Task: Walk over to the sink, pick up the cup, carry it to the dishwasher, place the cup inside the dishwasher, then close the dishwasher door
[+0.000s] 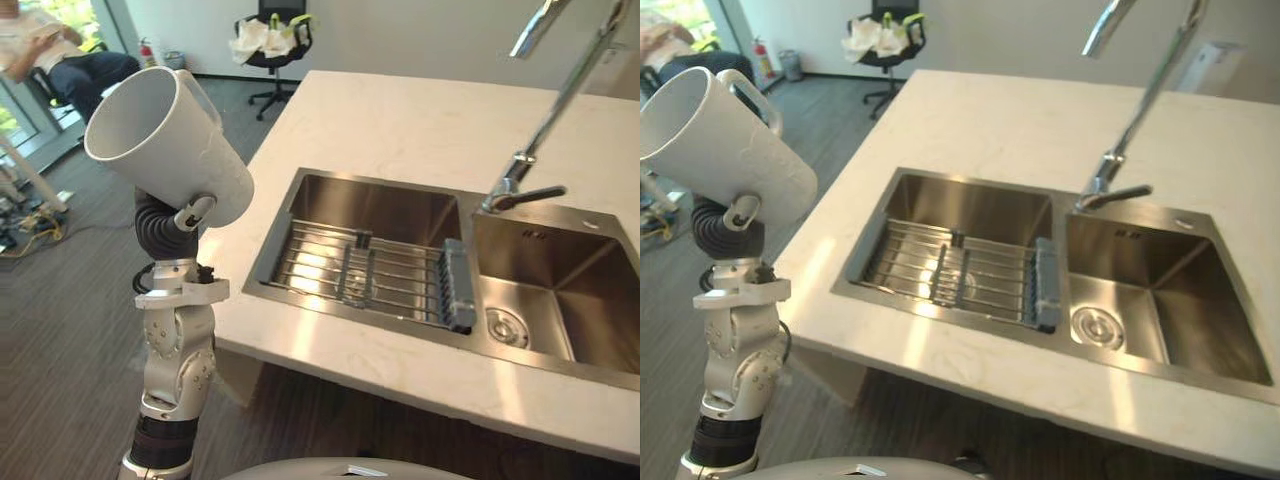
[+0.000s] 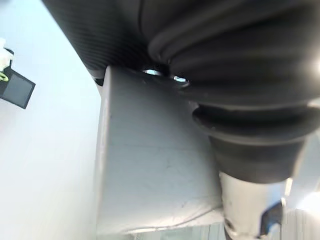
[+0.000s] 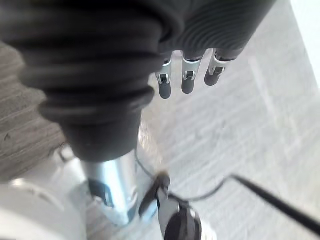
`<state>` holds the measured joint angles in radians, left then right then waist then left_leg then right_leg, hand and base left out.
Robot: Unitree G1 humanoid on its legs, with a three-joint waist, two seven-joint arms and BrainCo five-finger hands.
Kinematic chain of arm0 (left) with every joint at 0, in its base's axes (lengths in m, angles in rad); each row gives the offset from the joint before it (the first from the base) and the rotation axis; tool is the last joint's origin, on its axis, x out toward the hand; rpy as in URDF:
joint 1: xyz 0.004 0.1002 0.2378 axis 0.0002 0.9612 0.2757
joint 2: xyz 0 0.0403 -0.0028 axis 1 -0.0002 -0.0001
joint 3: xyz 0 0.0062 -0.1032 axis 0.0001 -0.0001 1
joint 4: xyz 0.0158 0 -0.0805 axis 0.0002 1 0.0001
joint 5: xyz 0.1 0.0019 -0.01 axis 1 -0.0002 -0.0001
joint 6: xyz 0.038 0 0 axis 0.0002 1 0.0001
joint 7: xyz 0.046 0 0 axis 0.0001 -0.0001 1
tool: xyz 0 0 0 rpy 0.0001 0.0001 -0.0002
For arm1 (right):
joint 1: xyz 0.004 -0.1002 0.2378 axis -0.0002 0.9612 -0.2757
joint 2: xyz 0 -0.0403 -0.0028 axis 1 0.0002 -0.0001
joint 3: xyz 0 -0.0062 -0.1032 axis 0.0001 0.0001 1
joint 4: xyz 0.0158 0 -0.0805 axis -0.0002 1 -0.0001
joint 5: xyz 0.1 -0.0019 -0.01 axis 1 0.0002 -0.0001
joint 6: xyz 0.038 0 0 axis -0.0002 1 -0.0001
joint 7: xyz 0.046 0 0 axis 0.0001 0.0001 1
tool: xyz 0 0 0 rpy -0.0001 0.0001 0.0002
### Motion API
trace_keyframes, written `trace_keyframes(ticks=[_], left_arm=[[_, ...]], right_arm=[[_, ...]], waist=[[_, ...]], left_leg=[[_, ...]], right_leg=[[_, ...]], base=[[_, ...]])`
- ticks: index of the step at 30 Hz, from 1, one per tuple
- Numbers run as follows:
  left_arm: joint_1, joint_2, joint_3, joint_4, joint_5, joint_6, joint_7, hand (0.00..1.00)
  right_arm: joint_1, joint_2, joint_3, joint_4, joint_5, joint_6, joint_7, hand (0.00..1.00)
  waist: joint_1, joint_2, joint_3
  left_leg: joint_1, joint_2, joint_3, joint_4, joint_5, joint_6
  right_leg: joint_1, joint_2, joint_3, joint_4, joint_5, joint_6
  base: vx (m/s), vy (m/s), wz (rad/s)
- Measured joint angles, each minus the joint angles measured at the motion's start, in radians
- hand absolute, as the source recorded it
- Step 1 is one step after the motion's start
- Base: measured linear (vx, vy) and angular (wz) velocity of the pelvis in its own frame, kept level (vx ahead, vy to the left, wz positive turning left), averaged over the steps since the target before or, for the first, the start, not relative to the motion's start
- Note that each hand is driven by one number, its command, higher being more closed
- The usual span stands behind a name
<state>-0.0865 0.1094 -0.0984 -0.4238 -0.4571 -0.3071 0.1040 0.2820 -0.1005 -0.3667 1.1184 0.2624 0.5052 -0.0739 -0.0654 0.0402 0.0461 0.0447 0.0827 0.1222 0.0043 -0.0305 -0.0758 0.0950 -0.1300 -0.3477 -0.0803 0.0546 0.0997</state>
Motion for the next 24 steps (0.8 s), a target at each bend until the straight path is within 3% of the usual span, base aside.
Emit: trace_keyframes(ticks=[1, 3, 6, 8, 9, 10, 11, 12, 13, 14, 15, 16, 17, 18, 19, 20, 21, 22, 23, 24], left_arm=[[0.002, 0.019, -0.003, -0.007, 0.012, 0.023, 0.006, 1.0], [0.005, 0.041, -0.009, -0.021, 0.023, 0.052, 0.029, 1.0], [0.047, 0.051, -0.02, -0.049, 0.052, 0.104, 0.082, 1.0], [0.081, 0.049, -0.019, -0.05, 0.078, 0.123, 0.104, 1.0], [0.103, 0.043, -0.017, -0.05, 0.089, 0.127, 0.11, 1.0], [0.115, 0.04, -0.015, -0.05, 0.088, 0.125, 0.11, 1.0], [0.139, 0.032, -0.013, -0.05, 0.088, 0.124, 0.11, 1.0], [0.16, 0.033, -0.013, -0.049, 0.088, 0.112, 0.111, 1.0], [0.161, 0.032, -0.011, -0.048, 0.088, 0.109, 0.11, 1.0], [0.159, 0.021, -0.002, -0.05, 0.087, 0.098, 0.108, 1.0], [0.159, 0.016, 0.01, -0.05, 0.087, 0.086, 0.105, 1.0], [0.159, 0.017, 0.013, -0.05, 0.087, 0.084, 0.104, 1.0], [0.17, 0.015, 0.017, -0.05, 0.088, 0.066, 0.086, 1.0], [0.189, 0.004, 0.012, -0.06, 0.088, 0.061, 0.066, 1.0], [0.19, 0.004, 0.008, -0.066, 0.088, 0.06, 0.06, 1.0], [0.191, 0.002, 0.008, -0.079, 0.088, 0.054, 0.051, 1.0], [0.191, -0.013, 0.01, -0.075, 0.087, 0.044, 0.026, 1.0], [0.198, -0.021, 0.008, -0.074, 0.085, 0.036, 0.015, 1.0], [0.208, -0.023, 0.008, -0.076, 0.085, 0.032, 0.01, 1.0], [0.202, -0.037, 0.004, -0.055, 0.082, 0.027, -0.012, 1.0]], right_arm=[[-0.035, -0.017, -0.001, 0.003, -0.068, -0.006, -0.057, 0.0], [-0.086, -0.044, -0.001, 0.002, -0.14, -0.033, -0.087, 0.0], [-0.212, -0.086, 0.013, -0.001, -0.326, -0.116, -0.076, 0.0], [-0.262, -0.106, 0.041, -0.002, -0.436, -0.166, -0.056, 0.0], [-0.265, -0.109, 0.05, 0.002, -0.502, -0.223, -0.062, 0.0], [-0.264, -0.103, 0.055, 0.006, -0.534, -0.231, -0.061, 0.0], [-0.286, -0.095, 0.073, 0.03, -0.585, -0.238, -0.059, 0.0], [-0.278, -0.091, 0.07, 0.04, -0.627, -0.269, -0.08, 0.0], [-0.273, -0.09, 0.077, 0.046, -0.647, -0.27, -0.082, 0.0], [-0.281, -0.095, 0.077, 0.076, -0.665, -0.262, -0.089, 0.0], [-0.288, -0.101, 0.086, 0.081, -0.649, -0.253, -0.1, 0.0], [-0.288, -0.103, 0.091, 0.074, -0.643, -0.248, -0.103, 0.0], [-0.276, -0.125, 0.126, 0.024, -0.608, -0.236, -0.109, 0.0], [-0.263, -0.155, 0.156, -0.03, -0.579, -0.237, -0.107, 0.0], [-0.262, -0.167, 0.16, -0.048, -0.568, -0.237, -0.105, 0.0], [-0.27, -0.174, 0.159, -0.057, -0.544, -0.237, -0.099, 0.0], [-0.26, -0.181, 0.158, -0.053, -0.498, -0.233, -0.087, 0.0], [-0.267, -0.186, 0.159, -0.051, -0.482, -0.225, -0.08, 0.0], [-0.273, -0.185, 0.159, -0.052, -0.475, -0.217, -0.076, 0.0], [-0.288, -0.176, 0.162, -0.056, -0.447, -0.216, -0.072, 0.0]], waist=[[0.019, 0.009, 0.003], [0.043, 0.004, 0.014], [0.091, 0.006, 0.024], [0.119, 0.024, 0.036], [0.128, 0.035, 0.044], [0.131, 0.043, 0.048], [0.151, 0.062, 0.058], [0.154, 0.062, 0.064], [0.143, 0.051, 0.069], [0.143, 0.037, 0.092], [0.149, 0.033, 0.1], [0.15, 0.033, 0.104], [0.146, 0.039, 0.101], [0.14, 0.069, 0.093], [0.14, 0.08, 0.091], [0.127, 0.08, 0.092], [0.097, 0.04, 0.085], [0.108, 0.056, 0.089], [0.107, 0.073, 0.088], [0.111, 0.081, 0.108]], left_leg=[[-0.004, -0.002, -0.014, -0.01, 0.011, 0.001], [-0.016, -0.002, -0.027, -0.009, 0.019, -0.001], [-0.077, -0.001, -0.068, 0.033, 0.02, -0.002], [-0.11, -0.002, -0.113, 0.05, 0.03, -0.007], [-0.128, -0.006, -0.147, 0.043, 0.052, -0.011], [-0.133, -0.005, -0.149, 0.04, 0.065, -0.012], [-0.153, -0.003, -0.141, 0.035, 0.104, -0.007], [-0.192, -0.024, -0.132, 0.027, 0.175, -0.018], [-0.203, -0.04, -0.119, -0.008, 0.237, -0.029], [-0.211, -0.037, 0.002, 0.02, 0.222, 0.033], [-0.239, 0.001, 0.201, 0.273, 0.046, 0.189], [-0.237, 0.012, 0.241, 0.33, 0.016, 0.202], [-0.196, 0.091, 0.383, 0.536, -0.071, 0.208], [-0.18, 0.125, 0.429, 0.574, -0.066, 0.175], [-0.189, 0.104, 0.442, 0.575, -0.059, 0.184], [-0.202, 0.063, 0.417, 0.517, -0.029, 0.155], [-0.136, -0.032, 0.375, 0.328, -0.047, 0.169], [-0.094, 0.029, 0.413, 0.352, -0.109, 0.146], [-0.046, 0.062, 0.409, 0.288, -0.105, 0.088], [0.003, 0.014, 0.375, 0.169, -0.059, 0.067]], right_leg=[[-0.001, 0.005, 0.001, 0.003, 0.001, 0.001], [-0.005, 0.006, -0.014, 0.004, 0.002, 0.0], [-0.01, 0.011, -0.056, 0.004, 0.001, -0.003], [-0.006, 0.013, -0.108, 0.011, -0.006, -0.006], [-0.002, 0.014, -0.157, 0.023, -0.018, -0.009], [-0.004, 0.014, -0.183, 0.037, -0.029, -0.012], [-0.014, 0.014, -0.224, 0.086, -0.056, -0.025], [-0.04, 0.01, -0.237, 0.138, -0.107, -0.056], [-0.043, -0.001, -0.247, 0.141, -0.109, -0.059], [-0.037, -0.026, -0.33, 0.151, -0.099, -0.059], [-0.032, -0.059, -0.377, 0.193, -0.107, -0.067], [-0.025, -0.066, -0.388, 0.204, -0.109, -0.069], [0.005, -0.102, -0.445, 0.25, -0.111, -0.072], [0.022, -0.112, -0.503, 0.296, -0.12, -0.071], [0.025, -0.123, -0.52, 0.316, -0.13, -0.079], [0.025, -0.117, -0.512, 0.286, -0.157, -0.051], [0.04, -0.136, -0.56, 0.193, -0.073, -0.073], [0.049, -0.141, -0.611, 0.215, -0.058, -0.05], [0.058, -0.125, -0.642, 0.236, -0.06, -0.049], [0.079, -0.162, -0.674, 0.248, -0.044, -0.045]], base=[[0.02, -0.014, 0.32], [-0.03, -0.022, 0.29], [-0.08, -0.029, 0.45], [-0.09, -0.047, 0.82], [-0.08, -0.05, 0.94], [-0.09, -0.049, 1.26], [-0.12, -0.028, 1.41], [-0.13, -0.016, 1.59], [-0.22, 0.01, 1.75], [-0.23, 0.068, 1.57], [-0.19, 0.067, 1.21], [-0.19, 0.067, 1.08], [-0.17, 0.045, 1.16], [-0.21, 0.073, 1.39], [-0.22, 0.083, 1.48], [-0.27, 0.101, 2.48], [-0.32, 0.064, 2.67], [-0.23, 0.044, 2.41], [-0.19, 0.085, 1.5], [-0.19, 0.125, 1.39]])
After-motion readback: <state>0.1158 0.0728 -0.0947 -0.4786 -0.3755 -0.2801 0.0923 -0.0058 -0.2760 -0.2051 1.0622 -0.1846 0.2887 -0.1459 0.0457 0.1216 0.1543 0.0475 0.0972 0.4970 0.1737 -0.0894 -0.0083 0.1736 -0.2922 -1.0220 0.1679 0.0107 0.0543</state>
